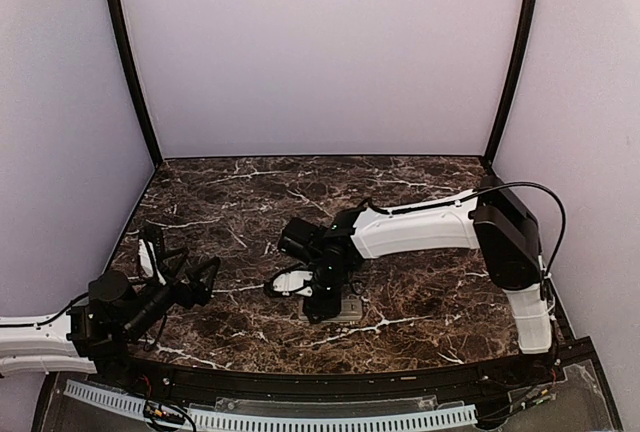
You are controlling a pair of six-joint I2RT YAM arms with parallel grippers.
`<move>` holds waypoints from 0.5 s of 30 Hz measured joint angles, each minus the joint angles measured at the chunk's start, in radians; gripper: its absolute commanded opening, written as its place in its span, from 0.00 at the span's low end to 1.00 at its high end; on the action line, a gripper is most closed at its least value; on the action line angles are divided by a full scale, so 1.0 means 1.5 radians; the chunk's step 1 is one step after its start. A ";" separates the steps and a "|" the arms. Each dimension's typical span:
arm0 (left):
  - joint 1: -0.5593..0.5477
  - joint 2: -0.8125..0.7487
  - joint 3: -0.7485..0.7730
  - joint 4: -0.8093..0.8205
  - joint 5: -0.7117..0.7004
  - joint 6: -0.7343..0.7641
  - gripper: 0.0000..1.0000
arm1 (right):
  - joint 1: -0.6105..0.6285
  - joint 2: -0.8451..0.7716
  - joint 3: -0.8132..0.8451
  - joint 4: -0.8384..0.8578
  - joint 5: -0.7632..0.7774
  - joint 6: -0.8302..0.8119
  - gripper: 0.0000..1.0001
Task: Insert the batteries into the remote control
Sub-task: Pick up the remote control from the center of the board.
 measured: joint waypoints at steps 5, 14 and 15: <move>0.005 0.096 0.015 0.011 0.002 0.019 0.95 | 0.000 -0.006 0.003 -0.010 0.001 0.006 0.25; 0.004 0.335 0.111 0.109 0.057 0.089 0.97 | -0.012 -0.039 0.004 -0.026 -0.006 0.043 0.17; 0.004 0.340 0.114 0.124 0.074 0.099 0.97 | -0.019 -0.052 0.004 -0.026 -0.013 0.051 0.17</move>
